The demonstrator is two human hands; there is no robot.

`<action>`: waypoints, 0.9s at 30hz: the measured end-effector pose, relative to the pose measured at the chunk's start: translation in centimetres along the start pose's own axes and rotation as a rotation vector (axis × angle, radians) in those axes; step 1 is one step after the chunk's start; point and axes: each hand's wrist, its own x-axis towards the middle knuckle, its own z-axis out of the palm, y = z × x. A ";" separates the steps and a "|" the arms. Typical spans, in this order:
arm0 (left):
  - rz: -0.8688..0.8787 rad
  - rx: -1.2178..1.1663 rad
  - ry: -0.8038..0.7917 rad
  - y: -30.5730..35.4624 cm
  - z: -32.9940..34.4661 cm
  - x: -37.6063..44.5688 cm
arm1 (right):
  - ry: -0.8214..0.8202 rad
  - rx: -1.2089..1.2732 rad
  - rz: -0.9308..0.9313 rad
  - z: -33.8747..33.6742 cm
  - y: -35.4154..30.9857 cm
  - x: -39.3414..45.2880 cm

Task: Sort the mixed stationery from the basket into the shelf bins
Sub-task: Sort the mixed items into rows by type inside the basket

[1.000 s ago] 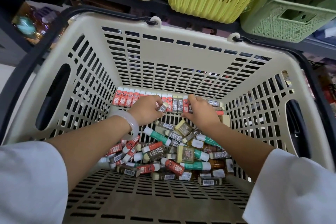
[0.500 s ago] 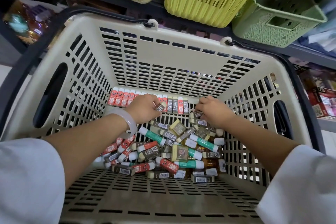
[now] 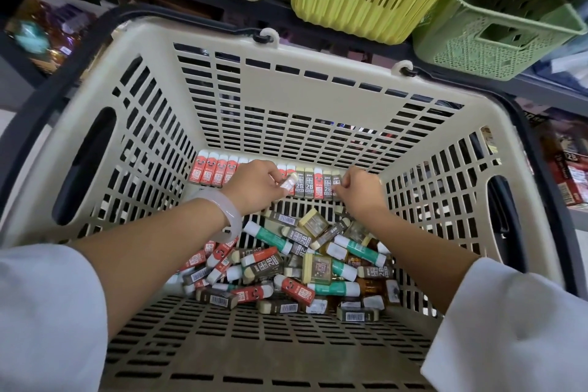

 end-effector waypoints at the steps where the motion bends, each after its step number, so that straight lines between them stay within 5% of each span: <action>1: -0.013 -0.025 -0.006 0.1 0.0 0.0 | -0.015 -0.029 -0.022 -0.4 0.2 0.0; 6: -0.025 -0.064 -0.019 0.2 0.1 -0.1 | 0.030 -0.273 -0.189 -2.7 2.6 -0.1; 12: -0.016 -0.047 -0.032 0.1 0.1 -0.1 | -0.050 -0.334 -0.142 -2.6 3.2 0.1; 19: -0.004 -0.039 -0.022 0.0 0.1 -0.1 | -0.323 -0.376 -0.261 -3.6 3.6 0.4; 27: -0.027 -0.064 -0.058 0.4 0.1 -0.2 | -0.368 -0.568 -0.290 -4.2 3.2 0.1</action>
